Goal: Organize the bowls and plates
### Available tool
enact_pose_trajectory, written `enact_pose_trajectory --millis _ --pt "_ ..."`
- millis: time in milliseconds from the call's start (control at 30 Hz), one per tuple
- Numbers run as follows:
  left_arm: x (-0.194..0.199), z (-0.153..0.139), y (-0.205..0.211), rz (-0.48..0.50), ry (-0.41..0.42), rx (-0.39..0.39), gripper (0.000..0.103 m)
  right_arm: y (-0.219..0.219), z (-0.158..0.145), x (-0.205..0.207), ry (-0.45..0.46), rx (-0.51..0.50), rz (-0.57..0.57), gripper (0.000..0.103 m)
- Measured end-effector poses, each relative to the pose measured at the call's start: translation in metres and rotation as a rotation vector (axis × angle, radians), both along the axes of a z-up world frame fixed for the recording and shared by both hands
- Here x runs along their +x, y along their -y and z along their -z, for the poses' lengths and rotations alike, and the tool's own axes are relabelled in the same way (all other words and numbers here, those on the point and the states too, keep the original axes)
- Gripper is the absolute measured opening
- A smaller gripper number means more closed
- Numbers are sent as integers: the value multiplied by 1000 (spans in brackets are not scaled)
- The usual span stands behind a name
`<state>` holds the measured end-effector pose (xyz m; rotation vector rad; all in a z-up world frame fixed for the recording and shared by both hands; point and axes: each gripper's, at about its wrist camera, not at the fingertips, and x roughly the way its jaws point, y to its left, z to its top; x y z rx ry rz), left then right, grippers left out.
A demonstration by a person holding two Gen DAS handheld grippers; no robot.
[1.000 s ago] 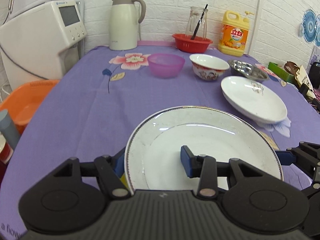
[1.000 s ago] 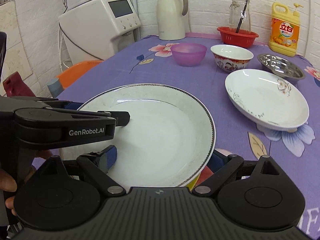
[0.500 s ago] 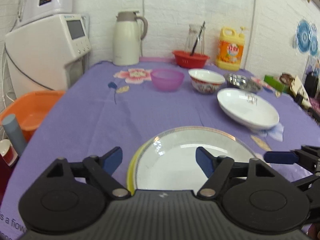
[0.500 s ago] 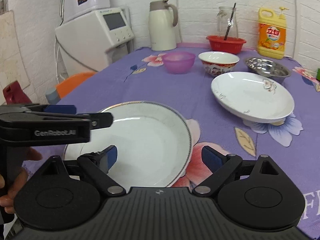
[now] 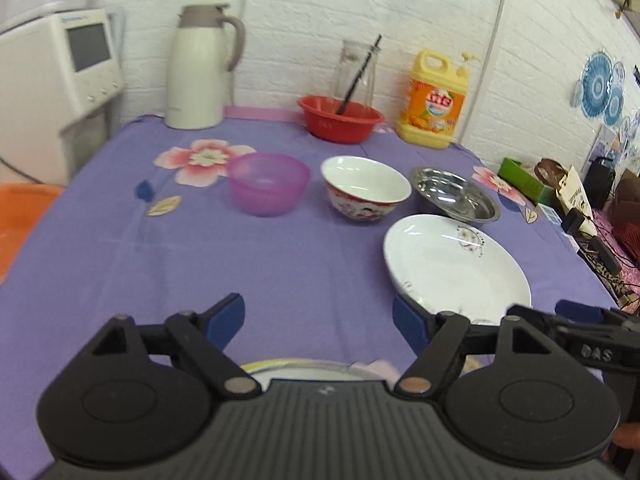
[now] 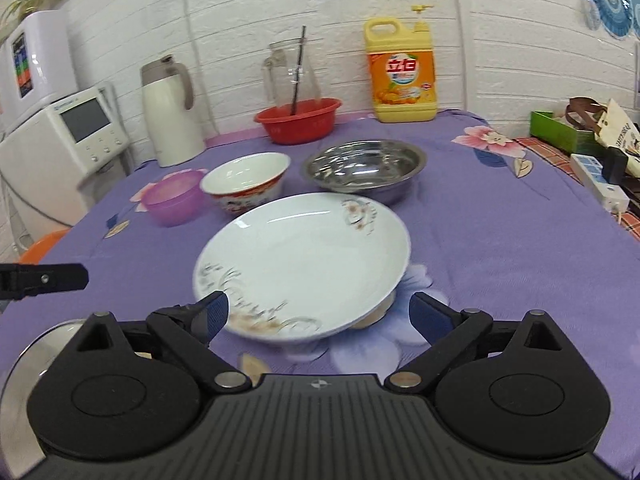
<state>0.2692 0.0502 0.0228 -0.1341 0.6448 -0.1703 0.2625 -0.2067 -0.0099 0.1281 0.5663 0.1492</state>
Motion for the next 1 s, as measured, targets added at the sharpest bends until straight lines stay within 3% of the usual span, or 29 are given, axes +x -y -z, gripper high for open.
enact_pose_trajectory --millis 133,233,467,667,1000 --pt "46 7 37 37 -30 -6 76 15 14 53 -59 -8 60 103" --pt "73 16 62 40 -43 48 76 17 26 74 -101 -4 61 103" --pt "102 28 87 91 -53 53 76 5 35 74 -68 -85 27 103" --pt "114 39 97 109 -92 88 76 9 34 76 -65 -66 27 103" --pt "121 48 107 49 -142 133 76 6 35 75 -67 -81 27 103"
